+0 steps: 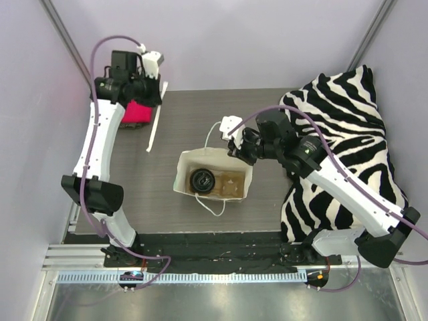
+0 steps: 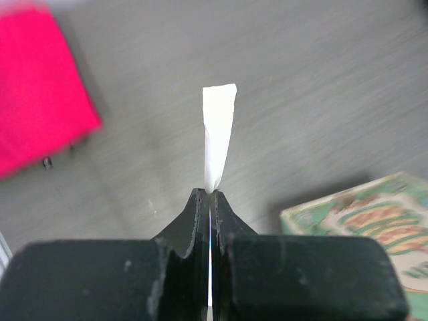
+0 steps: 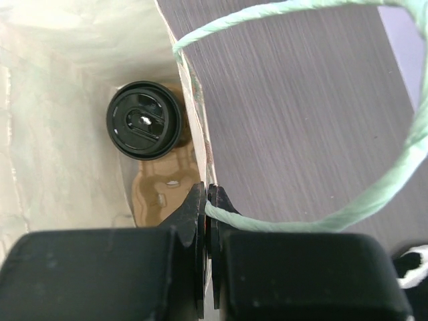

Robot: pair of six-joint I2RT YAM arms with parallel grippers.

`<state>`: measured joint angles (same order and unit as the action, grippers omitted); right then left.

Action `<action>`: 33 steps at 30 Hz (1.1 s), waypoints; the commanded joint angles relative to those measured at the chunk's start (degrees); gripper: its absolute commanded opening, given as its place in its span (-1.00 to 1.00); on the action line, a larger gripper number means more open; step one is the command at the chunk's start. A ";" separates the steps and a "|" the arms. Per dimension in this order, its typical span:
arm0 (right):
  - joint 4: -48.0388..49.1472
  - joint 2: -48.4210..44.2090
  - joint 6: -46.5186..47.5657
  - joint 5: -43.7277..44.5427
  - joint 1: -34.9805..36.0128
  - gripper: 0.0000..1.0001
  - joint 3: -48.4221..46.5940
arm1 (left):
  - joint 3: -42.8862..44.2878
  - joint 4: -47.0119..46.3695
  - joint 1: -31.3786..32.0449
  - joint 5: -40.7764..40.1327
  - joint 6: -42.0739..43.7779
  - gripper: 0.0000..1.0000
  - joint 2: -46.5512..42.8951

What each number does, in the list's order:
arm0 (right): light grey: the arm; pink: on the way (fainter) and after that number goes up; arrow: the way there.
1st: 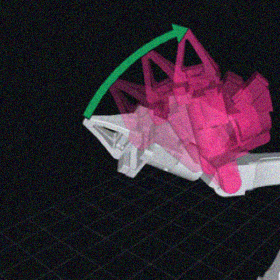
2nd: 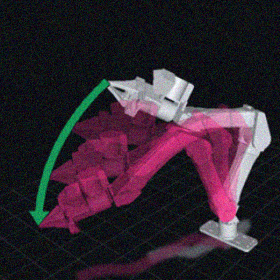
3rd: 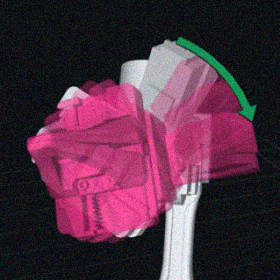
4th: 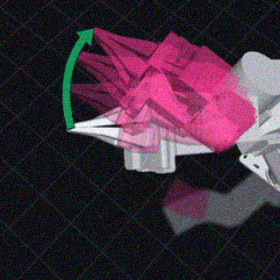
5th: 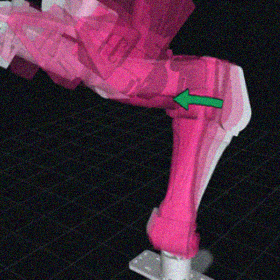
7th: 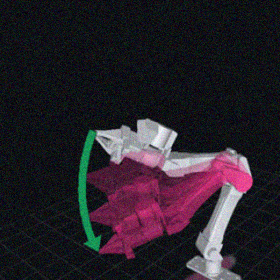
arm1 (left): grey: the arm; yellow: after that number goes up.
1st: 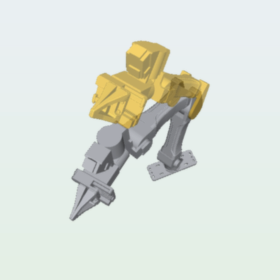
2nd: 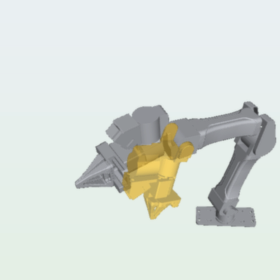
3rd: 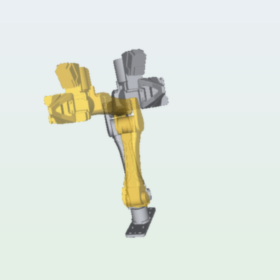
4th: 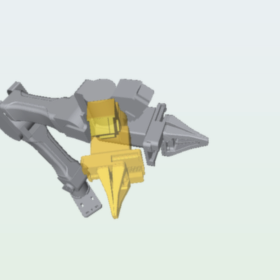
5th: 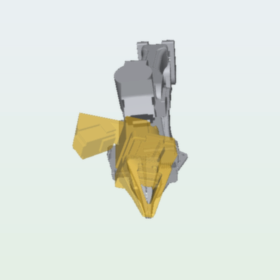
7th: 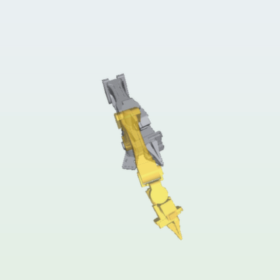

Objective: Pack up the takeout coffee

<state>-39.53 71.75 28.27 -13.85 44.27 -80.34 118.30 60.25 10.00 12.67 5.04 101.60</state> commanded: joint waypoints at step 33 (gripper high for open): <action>-12.32 19.04 -1.38 -30.62 -15.88 -0.98 -20.30 | -8.61 -27.02 27.18 24.60 12.19 -1.00 -19.77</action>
<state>-51.88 89.84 26.44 -40.23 28.95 -96.95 112.75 38.94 36.29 35.29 13.78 82.85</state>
